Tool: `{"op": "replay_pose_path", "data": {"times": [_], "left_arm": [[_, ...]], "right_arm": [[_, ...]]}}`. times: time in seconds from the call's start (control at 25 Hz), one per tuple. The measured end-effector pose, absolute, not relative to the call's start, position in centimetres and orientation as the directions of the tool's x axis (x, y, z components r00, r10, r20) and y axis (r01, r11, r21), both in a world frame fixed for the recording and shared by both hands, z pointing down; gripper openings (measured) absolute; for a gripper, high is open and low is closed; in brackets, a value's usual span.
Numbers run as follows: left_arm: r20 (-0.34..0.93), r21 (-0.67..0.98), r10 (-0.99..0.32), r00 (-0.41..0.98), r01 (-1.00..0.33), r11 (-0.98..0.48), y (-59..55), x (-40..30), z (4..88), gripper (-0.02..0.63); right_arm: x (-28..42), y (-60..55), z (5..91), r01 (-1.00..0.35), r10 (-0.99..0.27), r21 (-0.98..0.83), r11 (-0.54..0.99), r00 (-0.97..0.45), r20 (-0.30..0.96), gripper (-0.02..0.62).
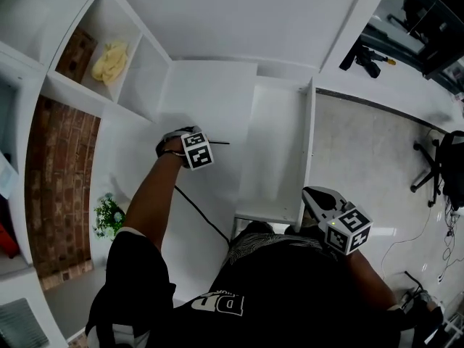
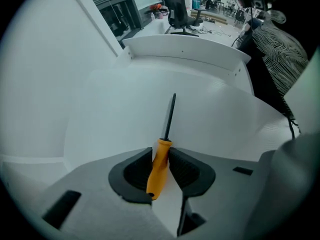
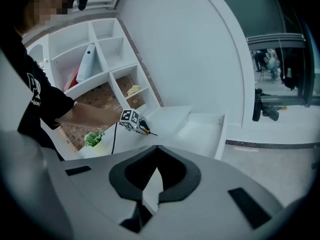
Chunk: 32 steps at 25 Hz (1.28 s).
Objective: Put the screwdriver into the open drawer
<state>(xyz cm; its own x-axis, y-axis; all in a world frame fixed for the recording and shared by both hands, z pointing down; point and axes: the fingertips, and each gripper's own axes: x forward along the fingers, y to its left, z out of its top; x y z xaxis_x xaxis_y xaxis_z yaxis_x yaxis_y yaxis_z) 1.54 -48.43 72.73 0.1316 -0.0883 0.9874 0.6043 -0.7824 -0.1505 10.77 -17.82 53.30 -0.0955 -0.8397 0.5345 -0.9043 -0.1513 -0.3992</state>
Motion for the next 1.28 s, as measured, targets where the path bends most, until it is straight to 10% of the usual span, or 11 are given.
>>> {"op": "replay_pose_path", "data": {"times": [0.52, 1.28], "left_arm": [[0.988, -0.142, -0.081, 0.135, 0.542, -0.828, -48.0, 1.6, 72.4, 0.086], [0.924, -0.059, -0.058, 0.377, -0.009, -0.998, -43.2, -1.7, 64.2, 0.084]], "right_arm": [[10.8, -17.9, 53.7, -0.896, -0.838, -0.419, -0.146, -0.113, 0.533, 0.005], [11.4, -19.3, 50.1, -0.919, -0.883, -0.395, -0.009, -0.178, 0.434, 0.005]]}}
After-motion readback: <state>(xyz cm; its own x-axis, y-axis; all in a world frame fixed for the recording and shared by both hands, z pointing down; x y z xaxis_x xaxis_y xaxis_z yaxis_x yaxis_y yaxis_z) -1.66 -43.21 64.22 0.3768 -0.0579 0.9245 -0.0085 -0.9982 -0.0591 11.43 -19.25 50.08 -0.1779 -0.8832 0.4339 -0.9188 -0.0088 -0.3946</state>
